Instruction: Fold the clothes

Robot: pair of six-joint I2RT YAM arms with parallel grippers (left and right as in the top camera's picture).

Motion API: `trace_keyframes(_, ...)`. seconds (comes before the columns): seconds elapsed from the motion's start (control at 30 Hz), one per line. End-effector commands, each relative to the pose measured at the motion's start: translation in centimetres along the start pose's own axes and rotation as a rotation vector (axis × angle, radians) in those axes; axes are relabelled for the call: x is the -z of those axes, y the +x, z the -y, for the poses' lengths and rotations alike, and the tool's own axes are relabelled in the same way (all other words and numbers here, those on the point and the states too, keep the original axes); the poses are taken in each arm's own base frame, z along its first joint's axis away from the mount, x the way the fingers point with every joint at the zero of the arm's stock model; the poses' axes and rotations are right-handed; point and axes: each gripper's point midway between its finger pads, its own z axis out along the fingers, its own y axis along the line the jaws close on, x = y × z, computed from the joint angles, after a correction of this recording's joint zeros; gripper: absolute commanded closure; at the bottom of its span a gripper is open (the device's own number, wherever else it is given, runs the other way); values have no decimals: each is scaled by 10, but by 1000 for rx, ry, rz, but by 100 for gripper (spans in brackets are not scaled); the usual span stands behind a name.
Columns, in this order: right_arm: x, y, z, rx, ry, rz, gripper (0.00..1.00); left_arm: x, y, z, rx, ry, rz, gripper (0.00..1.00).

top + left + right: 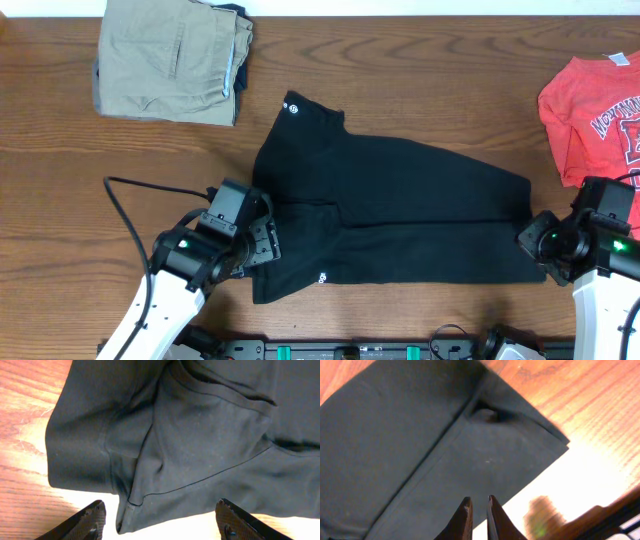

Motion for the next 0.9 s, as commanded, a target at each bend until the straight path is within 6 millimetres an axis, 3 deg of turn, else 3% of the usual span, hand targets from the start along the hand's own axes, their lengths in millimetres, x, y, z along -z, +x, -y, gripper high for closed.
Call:
trace_keyframes(0.0, 6, -6, 8, 17, 37, 30, 87, -7, -2, -4, -33, -38, -7, 28)
trace_keyframes(0.1, 6, -3, 11, 23, 55, 19, 70, -12, -1, -5, -33, -54, -28, 27)
trace_keyframes(0.2, 6, -3, 14, 23, 68, 18, 43, -16, 0, -6, -32, -66, -45, 27)
trace_keyframes(0.3, 6, -3, 14, 22, 67, 19, 34, -19, -1, -5, -32, -67, -46, 27)
trace_keyframes(0.43, 1, -8, 12, 23, 59, 44, 37, -24, -2, -3, -31, -68, -55, 29)
trace_keyframes(0.57, -15, -11, 11, -4, 55, 48, 44, -37, 7, 2, -26, -51, -130, 44)
trace_keyframes(0.7, -37, -6, 14, -23, 74, 11, 62, -56, 18, 7, -16, -38, -218, 50)
trace_keyframes(0.87, -64, 4, 21, -25, 130, -87, 76, -76, 28, -1, -7, -97, -303, 64)
